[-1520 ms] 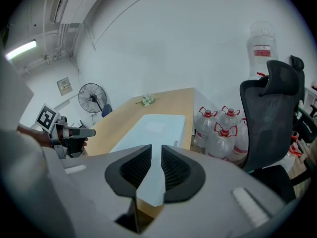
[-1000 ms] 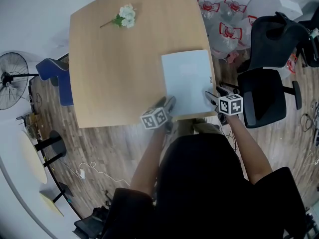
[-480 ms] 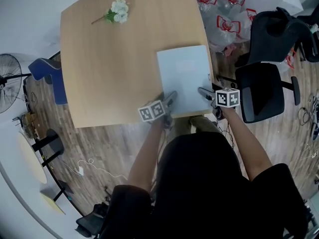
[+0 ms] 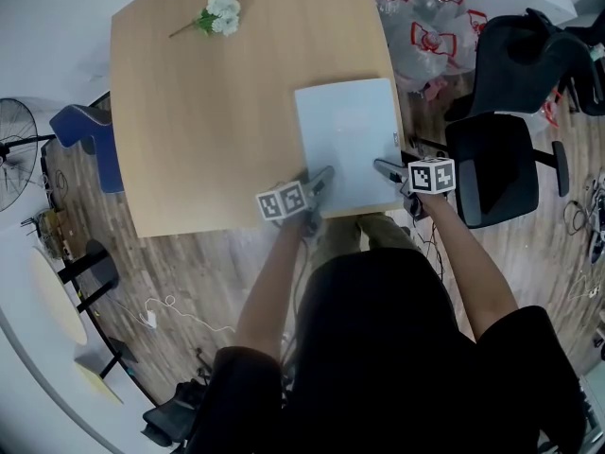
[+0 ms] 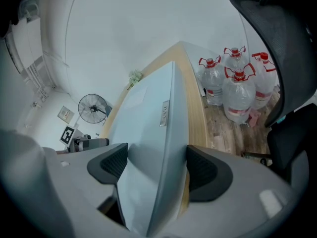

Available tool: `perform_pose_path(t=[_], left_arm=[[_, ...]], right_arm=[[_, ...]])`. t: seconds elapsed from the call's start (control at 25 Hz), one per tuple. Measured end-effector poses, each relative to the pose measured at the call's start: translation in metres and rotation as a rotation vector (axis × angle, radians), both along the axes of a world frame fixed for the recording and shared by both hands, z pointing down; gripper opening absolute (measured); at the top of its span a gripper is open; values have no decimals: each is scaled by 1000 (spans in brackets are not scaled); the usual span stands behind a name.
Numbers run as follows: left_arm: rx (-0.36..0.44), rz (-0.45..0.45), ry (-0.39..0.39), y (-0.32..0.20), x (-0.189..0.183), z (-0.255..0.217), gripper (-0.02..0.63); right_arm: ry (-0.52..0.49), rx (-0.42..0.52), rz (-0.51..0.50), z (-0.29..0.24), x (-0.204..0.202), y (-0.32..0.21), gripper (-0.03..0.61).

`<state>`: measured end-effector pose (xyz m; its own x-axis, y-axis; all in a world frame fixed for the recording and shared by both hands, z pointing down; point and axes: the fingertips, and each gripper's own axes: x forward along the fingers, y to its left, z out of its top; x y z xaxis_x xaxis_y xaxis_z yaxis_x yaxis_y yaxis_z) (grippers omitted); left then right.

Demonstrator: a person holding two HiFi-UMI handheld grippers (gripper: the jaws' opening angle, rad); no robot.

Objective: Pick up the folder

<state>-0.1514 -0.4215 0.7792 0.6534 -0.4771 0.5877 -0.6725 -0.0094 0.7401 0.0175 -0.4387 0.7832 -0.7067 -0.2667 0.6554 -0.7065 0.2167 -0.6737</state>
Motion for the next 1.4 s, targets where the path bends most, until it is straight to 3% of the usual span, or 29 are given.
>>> perform_pose_path(t=[0.12, 0.28, 0.68, 1.08, 1.4], left_arm=[[25, 44, -56, 4, 3, -7, 350], [138, 85, -100, 3, 8, -34, 351], [310, -32, -67, 19, 11, -142, 353], [634, -30, -82, 27, 4, -288, 353], [864, -15, -125, 39, -14, -372, 351]], right_arm=[[32, 21, -22, -5, 2, 6, 357], [60, 96, -40, -25, 4, 9, 351], [13, 394, -62, -140, 10, 7, 348], [-15, 720, -30, -295, 4, 17, 347], [-46, 932, -21, -374, -12, 32, 344]])
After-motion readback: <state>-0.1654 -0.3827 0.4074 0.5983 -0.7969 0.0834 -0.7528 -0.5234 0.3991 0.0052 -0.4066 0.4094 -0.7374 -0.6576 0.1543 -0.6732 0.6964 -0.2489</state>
